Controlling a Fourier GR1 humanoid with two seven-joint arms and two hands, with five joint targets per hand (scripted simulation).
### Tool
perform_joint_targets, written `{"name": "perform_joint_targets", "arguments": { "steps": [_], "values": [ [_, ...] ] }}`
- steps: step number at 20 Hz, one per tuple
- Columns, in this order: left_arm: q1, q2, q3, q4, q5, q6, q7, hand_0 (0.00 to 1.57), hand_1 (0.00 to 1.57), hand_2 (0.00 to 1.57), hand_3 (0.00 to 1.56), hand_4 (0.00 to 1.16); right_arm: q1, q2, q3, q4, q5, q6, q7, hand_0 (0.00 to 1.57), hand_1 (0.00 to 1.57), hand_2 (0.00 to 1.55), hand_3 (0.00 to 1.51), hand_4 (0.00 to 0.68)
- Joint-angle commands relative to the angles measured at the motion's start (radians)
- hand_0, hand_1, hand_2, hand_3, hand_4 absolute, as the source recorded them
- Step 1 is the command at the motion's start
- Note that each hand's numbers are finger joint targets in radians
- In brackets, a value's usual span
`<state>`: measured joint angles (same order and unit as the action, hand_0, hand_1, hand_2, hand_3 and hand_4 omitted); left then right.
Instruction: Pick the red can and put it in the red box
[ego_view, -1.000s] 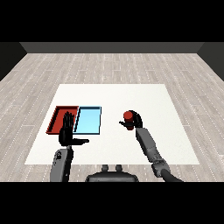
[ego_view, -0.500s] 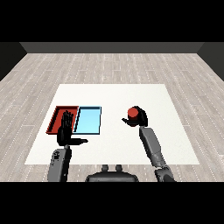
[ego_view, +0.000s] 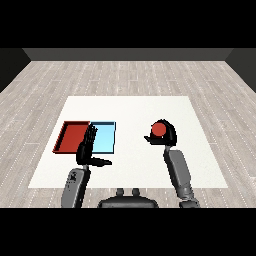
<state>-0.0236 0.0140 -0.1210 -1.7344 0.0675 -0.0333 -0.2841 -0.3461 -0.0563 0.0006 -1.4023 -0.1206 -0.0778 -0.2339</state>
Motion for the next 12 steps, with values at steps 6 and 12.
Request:
{"name": "perform_joint_targets", "arguments": {
  "steps": [6, 12],
  "values": [
    [0.033, -0.014, -0.205, -0.028, -0.072, 0.124, 0.048, 0.00, 0.00, 0.00, 0.00, 0.00, -0.085, 0.055, 0.341, -0.025, -0.023, -0.384, 0.013, 1.45, 1.45, 1.41, 1.38, 0.636],
    [-0.124, -0.014, -0.123, 0.154, -0.067, 0.102, 0.056, 0.00, 0.00, 0.00, 0.00, 0.00, -0.045, 0.056, 0.272, -0.142, 0.029, -0.294, 0.006, 1.42, 1.42, 1.42, 1.40, 0.630]
  ]
}}
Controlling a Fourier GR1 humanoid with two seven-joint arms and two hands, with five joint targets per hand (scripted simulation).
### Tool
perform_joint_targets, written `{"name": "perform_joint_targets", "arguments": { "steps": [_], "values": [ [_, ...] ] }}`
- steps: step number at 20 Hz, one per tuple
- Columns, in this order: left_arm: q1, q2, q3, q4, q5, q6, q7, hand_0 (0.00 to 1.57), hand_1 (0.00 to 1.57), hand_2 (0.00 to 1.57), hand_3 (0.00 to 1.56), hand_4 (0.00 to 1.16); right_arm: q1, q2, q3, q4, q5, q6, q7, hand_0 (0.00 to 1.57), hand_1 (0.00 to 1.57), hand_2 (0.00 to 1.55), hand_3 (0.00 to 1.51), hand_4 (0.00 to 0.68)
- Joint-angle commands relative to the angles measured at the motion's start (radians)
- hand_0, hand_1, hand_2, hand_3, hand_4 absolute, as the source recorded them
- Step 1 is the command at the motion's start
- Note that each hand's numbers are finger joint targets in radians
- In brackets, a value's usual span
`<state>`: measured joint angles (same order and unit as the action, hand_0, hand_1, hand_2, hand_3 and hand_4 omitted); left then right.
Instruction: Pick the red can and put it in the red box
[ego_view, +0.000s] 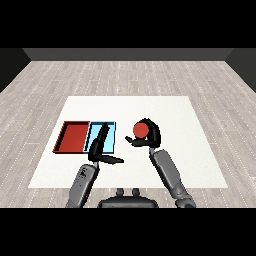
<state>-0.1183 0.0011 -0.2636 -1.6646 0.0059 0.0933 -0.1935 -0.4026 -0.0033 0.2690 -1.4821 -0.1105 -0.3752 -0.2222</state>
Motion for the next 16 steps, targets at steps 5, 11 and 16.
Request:
{"name": "perform_joint_targets", "arguments": {
  "steps": [5, 11, 16],
  "values": [
    [-0.122, -0.001, 0.005, 0.178, 0.044, 0.028, -0.010, 0.00, 0.00, 0.00, 0.00, 0.00, 0.016, 0.003, 0.058, -0.043, -0.005, -0.024, -0.024, 1.44, 1.44, 1.43, 1.39, 0.618],
    [-0.113, -0.001, -0.088, 0.204, 0.038, 0.102, 0.005, 0.00, 0.00, 0.00, 0.00, 0.00, 0.085, 0.003, 0.056, -0.077, 0.035, 0.018, -0.058, 1.45, 1.45, 1.44, 1.40, 0.647],
    [-0.102, -0.001, -0.109, 0.262, 0.080, 0.112, -0.058, 0.00, 0.00, 0.00, 0.00, 0.00, 0.027, 0.003, 0.057, -0.120, 0.030, 0.022, 0.010, 1.47, 1.47, 1.44, 1.39, 0.652]
  ]
}}
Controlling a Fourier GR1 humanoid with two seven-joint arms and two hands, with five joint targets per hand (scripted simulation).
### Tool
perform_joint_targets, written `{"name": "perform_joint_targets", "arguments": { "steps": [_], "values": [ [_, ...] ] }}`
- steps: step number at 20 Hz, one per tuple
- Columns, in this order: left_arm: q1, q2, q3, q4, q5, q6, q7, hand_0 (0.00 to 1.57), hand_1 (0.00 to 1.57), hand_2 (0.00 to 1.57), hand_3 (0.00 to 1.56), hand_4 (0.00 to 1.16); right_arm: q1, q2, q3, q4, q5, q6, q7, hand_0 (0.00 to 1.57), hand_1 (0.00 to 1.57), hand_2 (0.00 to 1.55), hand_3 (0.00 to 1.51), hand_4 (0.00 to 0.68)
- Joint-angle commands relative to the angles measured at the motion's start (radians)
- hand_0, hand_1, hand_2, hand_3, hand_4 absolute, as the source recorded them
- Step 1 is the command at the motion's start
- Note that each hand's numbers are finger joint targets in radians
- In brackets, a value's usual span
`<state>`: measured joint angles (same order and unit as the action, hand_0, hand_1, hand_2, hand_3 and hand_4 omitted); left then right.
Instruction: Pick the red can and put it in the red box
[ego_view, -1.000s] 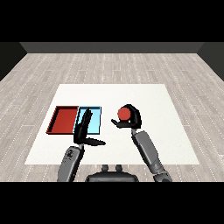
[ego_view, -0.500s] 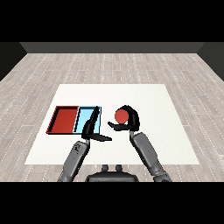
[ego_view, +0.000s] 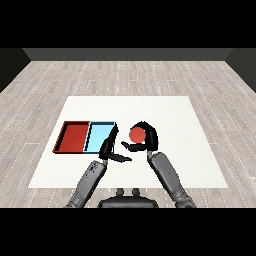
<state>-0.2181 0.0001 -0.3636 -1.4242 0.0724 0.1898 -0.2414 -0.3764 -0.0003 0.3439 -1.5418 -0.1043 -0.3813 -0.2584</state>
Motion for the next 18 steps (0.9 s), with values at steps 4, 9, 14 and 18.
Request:
{"name": "perform_joint_targets", "arguments": {
  "steps": [4, 9, 14, 18],
  "values": [
    [-0.064, 0.000, -0.153, 0.103, 0.092, 0.152, -0.036, 0.00, 0.00, 0.00, 0.00, 0.00, -0.017, 0.000, -0.007, 0.025, -0.006, 0.020, -0.036, 1.46, 1.46, 1.43, 1.38, 0.654],
    [-0.108, 0.000, -0.081, 0.106, 0.121, 0.083, 0.007, 0.00, 0.00, 0.00, 0.00, 0.00, -0.009, 0.000, 0.059, 0.072, -0.060, -0.022, -0.107, 1.47, 1.47, 1.44, 1.39, 0.675],
    [-0.057, 0.003, -0.033, 0.063, 0.107, 0.007, -0.003, 0.00, 0.00, 0.00, 0.00, 0.00, -0.021, 0.000, 0.079, -0.001, -0.060, -0.043, -0.046, 1.44, 1.44, 1.43, 1.40, 0.658],
    [-0.088, 0.000, -0.079, 0.123, 0.132, 0.026, -0.044, 0.00, 0.00, 0.00, 0.00, 0.00, -0.071, 0.000, 0.119, 0.099, -0.175, -0.086, -0.141, 1.50, 1.50, 1.44, 1.40, 0.640]
  ]
}}
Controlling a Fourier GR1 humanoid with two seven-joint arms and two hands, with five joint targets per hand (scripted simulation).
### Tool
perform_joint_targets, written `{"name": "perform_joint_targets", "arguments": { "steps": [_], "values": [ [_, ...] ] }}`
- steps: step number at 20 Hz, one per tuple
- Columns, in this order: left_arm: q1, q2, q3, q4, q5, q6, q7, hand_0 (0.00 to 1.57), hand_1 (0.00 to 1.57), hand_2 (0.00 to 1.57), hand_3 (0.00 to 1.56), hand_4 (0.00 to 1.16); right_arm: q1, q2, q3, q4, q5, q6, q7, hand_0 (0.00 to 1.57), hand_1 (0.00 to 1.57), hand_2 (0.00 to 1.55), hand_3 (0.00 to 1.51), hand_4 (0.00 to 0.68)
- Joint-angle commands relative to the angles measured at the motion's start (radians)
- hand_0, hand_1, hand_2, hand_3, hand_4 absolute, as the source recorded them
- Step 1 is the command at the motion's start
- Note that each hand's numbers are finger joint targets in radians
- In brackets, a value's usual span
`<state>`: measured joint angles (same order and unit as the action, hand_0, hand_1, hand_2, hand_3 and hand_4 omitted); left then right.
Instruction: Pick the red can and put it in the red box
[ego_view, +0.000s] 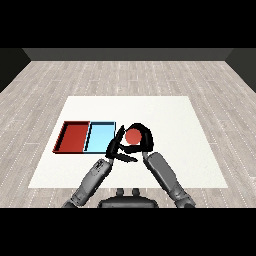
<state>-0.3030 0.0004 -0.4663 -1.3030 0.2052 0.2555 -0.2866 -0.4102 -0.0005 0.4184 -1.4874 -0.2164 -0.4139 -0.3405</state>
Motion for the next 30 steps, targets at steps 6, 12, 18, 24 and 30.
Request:
{"name": "perform_joint_targets", "arguments": {
  "steps": [6, 12, 18, 24, 30],
  "values": [
    [-0.076, 0.000, -0.028, 0.080, 0.086, 0.022, -0.013, 0.00, 0.00, 0.00, 0.00, 0.00, 0.041, 0.000, 0.146, -0.063, -0.031, -0.090, -0.033, 1.51, 1.51, 1.46, 1.42, 0.656],
    [-0.073, 0.000, -0.031, 0.044, 0.082, -0.010, 0.002, 0.00, 0.00, 0.00, 0.00, 0.00, -0.092, 0.000, 0.126, 0.113, -0.109, -0.123, -0.089, 1.52, 1.52, 1.46, 1.40, 0.646],
    [-0.001, 0.000, -0.059, 0.039, 0.184, 0.218, -0.056, 1.45, 1.45, 1.48, 1.42, 1.11, -0.002, 0.000, 0.089, 0.008, -0.041, -0.052, -0.030, 1.56, 1.56, 1.47, 1.40, 0.654],
    [-0.011, 0.000, -0.094, -0.007, 0.106, 0.308, 0.004, 1.57, 1.57, 1.56, 1.48, 1.12, 0.012, 0.000, 0.166, -0.051, -0.021, -0.127, 0.001, 1.49, 1.49, 1.44, 1.39, 0.651],
    [-0.106, 0.000, -0.021, 0.064, 0.133, 0.300, -0.047, 1.57, 1.57, 1.56, 1.48, 1.14, -0.034, 0.000, 0.174, 0.028, -0.068, -0.157, -0.070, 1.49, 1.49, 1.44, 1.39, 0.642]
  ]
}}
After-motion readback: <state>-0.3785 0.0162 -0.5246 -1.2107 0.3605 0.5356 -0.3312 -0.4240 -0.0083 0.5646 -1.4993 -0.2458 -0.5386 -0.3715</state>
